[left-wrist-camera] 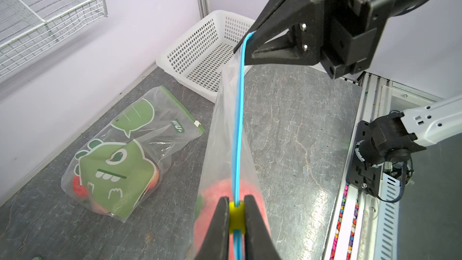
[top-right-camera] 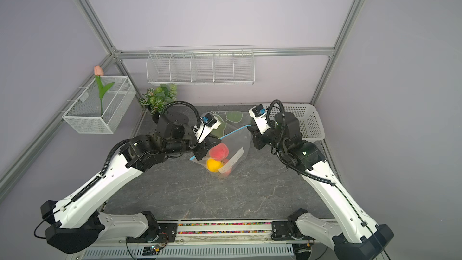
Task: Place the peach in a zip-top bag and seal the zipper
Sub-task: Zip the zipper on the zipper food storage bag.
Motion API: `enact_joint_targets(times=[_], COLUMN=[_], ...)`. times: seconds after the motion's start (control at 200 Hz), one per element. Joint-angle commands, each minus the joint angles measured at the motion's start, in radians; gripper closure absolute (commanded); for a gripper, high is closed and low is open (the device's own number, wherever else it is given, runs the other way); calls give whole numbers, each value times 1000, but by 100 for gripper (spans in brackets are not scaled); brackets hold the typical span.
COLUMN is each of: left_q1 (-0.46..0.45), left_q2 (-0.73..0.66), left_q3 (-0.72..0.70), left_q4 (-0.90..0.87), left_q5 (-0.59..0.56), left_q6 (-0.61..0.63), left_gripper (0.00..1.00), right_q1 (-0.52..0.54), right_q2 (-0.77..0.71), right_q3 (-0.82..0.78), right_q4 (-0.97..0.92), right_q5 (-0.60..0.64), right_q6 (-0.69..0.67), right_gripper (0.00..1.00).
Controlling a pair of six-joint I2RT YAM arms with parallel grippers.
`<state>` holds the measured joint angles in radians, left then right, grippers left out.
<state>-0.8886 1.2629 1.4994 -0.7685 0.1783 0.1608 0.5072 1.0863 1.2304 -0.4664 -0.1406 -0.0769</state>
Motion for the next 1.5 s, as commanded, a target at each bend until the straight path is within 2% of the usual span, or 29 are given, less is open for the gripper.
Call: enact_joint_targets(times=[0.0,0.85,1.494], left_q1=[1,1,1], left_q2=[-35,-66,-76], left_q3=[-10,-37,-51], left_q4=[-47,-50,-51], left_q5=[-12,-20,-30], left_q6=[-1,-11,-17], left_gripper=[87,86,86], right_q1=[-26,-90,-116], right_q2=[-17,-69,-72], right_q3=[-3,-46,-55], right_q4=[-5,-8,-11], right_q5=[133,347,329], right_q6=[55,182,209], right_gripper=[93,93,93])
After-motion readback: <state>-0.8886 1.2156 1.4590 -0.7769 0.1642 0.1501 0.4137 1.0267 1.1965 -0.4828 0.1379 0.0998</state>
